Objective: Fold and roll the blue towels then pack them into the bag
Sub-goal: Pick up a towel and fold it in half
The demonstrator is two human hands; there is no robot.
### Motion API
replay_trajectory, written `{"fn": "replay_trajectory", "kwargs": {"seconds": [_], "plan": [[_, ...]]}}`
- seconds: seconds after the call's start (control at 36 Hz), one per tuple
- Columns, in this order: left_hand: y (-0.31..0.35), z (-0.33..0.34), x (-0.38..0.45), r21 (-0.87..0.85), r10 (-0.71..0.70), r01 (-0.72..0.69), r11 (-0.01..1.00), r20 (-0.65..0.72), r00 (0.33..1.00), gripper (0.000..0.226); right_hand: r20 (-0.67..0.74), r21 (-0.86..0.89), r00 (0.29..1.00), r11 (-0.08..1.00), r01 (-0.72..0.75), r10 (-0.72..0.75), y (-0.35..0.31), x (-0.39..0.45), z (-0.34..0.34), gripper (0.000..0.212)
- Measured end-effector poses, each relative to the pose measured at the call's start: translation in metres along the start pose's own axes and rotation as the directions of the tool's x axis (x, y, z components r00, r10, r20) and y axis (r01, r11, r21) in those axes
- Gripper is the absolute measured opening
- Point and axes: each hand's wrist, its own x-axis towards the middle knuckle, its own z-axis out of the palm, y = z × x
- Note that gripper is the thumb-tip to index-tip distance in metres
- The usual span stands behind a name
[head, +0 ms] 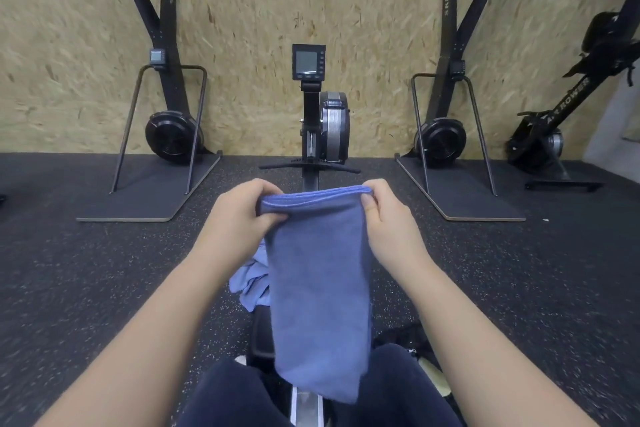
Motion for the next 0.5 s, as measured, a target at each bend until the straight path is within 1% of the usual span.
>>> {"fn": "replay_trajectory", "kwargs": {"seconds": [0.06,0.08,0.11,0.19,0.22,0.33,0.5], "plan": [[-0.004,0.003,-0.001,-0.095,-0.029,0.020,0.995,-0.094,0.995,0.017,-0.101,0.028,0.991,0.996,0.088,-0.084,0.002,-0.001,0.003,0.017],[-0.008,0.005,-0.002,-0.145,-0.049,0.033,0.989,-0.114,0.992,0.017,-0.133,0.040,0.985,0.992,0.119,-0.113,0.005,-0.001,0.006,0.017],[-0.013,0.008,-0.003,-0.175,-0.071,0.053,0.983,-0.097,0.993,0.018,-0.118,0.041,0.987,0.993,0.113,-0.107,0.009,-0.001,0.009,0.016],[-0.037,0.024,-0.011,-0.158,-0.154,0.165,0.974,0.080,0.985,0.020,0.073,-0.006,0.996,0.999,-0.050,0.050,0.029,-0.001,0.023,0.015],[-0.045,0.030,-0.014,-0.159,-0.176,0.192,0.968,0.109,0.978,0.020,0.087,0.000,0.994,0.997,-0.073,0.072,0.036,-0.002,0.028,0.015],[-0.063,0.046,-0.018,-0.206,-0.212,0.237,0.949,0.136,0.968,0.021,0.081,0.023,0.993,0.996,-0.084,0.082,0.050,-0.003,0.040,0.015],[-0.086,0.067,-0.020,-0.315,-0.252,0.304,0.899,0.194,0.948,0.024,0.143,0.055,0.980,0.987,-0.149,0.140,0.074,0.004,0.058,0.014]]}}
